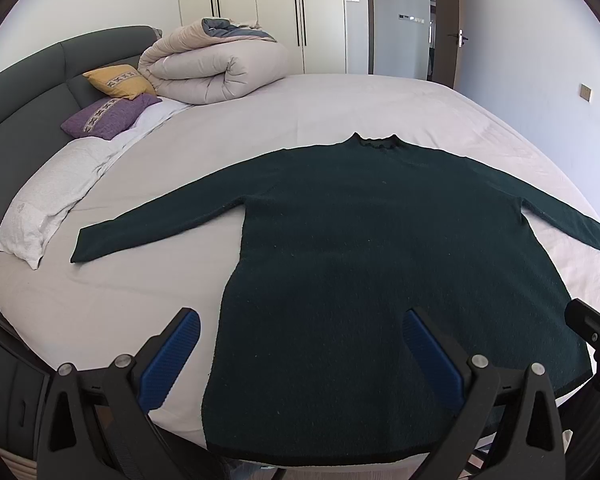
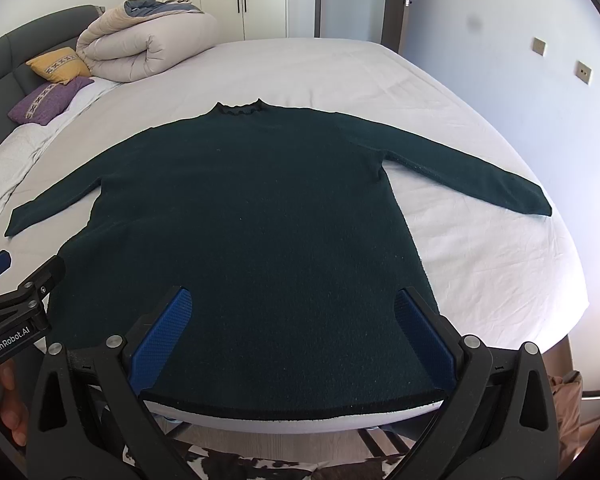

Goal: Fold small clothes

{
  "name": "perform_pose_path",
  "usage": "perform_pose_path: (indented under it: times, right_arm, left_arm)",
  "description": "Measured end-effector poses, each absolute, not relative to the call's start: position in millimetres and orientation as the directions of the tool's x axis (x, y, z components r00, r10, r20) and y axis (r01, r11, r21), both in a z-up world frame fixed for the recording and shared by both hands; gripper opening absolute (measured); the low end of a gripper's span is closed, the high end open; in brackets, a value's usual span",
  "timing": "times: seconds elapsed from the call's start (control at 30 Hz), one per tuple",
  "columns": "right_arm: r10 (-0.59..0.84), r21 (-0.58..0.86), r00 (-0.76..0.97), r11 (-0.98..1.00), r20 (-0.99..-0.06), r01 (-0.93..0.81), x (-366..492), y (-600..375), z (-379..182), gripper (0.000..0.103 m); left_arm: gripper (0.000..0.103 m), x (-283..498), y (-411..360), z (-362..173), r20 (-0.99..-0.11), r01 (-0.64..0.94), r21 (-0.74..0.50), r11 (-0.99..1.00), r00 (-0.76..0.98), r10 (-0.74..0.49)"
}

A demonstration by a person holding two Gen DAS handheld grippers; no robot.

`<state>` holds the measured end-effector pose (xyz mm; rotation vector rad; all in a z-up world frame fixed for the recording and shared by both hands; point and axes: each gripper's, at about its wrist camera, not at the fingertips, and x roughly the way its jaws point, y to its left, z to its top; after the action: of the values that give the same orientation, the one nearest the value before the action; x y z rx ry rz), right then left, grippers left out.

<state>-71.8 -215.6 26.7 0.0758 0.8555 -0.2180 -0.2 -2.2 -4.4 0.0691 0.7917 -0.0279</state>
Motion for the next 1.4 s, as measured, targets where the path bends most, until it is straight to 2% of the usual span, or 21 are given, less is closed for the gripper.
perform_pose_path:
  times: [1.4]
  right_arm:
    - [-0.163, -0.021, 0.624, 0.974, -0.764, 0.228, -72, -212, 12, 0.103]
  left_arm:
    - [0.103, 1, -3, -4, -0.716, 0.051, 0.054, 0.997, 0.699, 0.003]
